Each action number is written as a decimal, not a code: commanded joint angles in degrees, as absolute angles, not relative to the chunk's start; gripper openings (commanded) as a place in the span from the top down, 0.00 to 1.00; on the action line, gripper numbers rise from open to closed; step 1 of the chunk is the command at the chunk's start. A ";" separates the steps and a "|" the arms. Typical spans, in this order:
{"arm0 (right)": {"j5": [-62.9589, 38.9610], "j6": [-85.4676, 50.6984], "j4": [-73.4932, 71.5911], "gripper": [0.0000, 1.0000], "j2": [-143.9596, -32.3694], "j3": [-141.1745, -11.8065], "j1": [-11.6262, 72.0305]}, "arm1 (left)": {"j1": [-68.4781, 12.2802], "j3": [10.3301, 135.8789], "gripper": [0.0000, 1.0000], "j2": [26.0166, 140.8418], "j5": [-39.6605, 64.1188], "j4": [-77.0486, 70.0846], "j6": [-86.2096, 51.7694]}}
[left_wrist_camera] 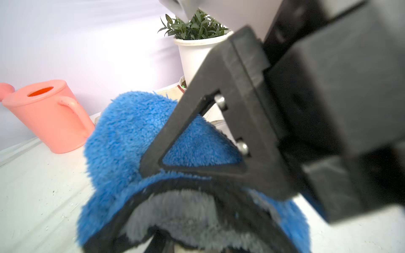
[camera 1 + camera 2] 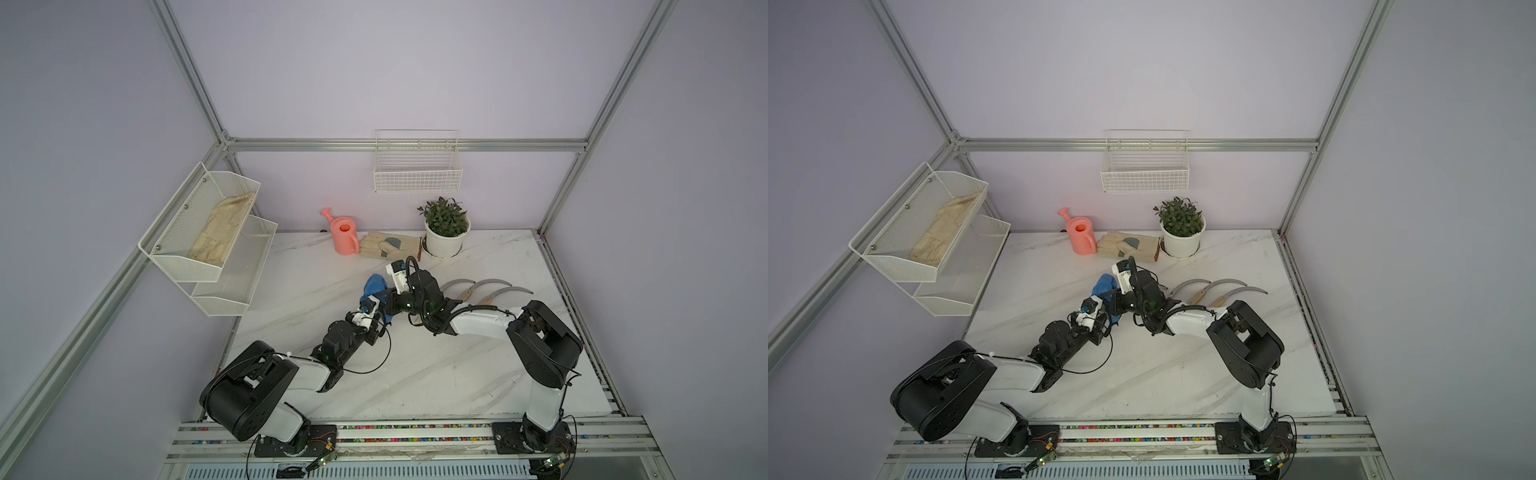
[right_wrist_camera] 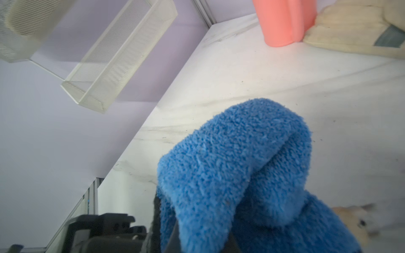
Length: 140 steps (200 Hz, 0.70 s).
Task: Wipe small sickles with rags
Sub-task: Wipe the small sickle.
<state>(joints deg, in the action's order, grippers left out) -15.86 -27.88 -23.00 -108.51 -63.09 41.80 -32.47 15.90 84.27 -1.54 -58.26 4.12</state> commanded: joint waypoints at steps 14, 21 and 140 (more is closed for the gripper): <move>-10.52 -27.77 -18.12 1.00 -113.79 -63.14 37.47 | -32.39 17.31 1.00 81.47 -0.53 -66.42 4.40; -9.79 -27.85 -17.80 1.00 -114.06 -63.31 36.85 | -32.35 17.28 1.00 81.44 -0.53 -66.42 4.42; -12.47 -25.91 -15.22 1.00 -109.23 -67.77 45.01 | -32.28 16.70 1.00 79.52 -0.83 -66.63 4.36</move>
<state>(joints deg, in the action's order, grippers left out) -7.27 -26.68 -17.96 -112.14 -67.75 39.92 -32.27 15.90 83.44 -1.41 -59.59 3.95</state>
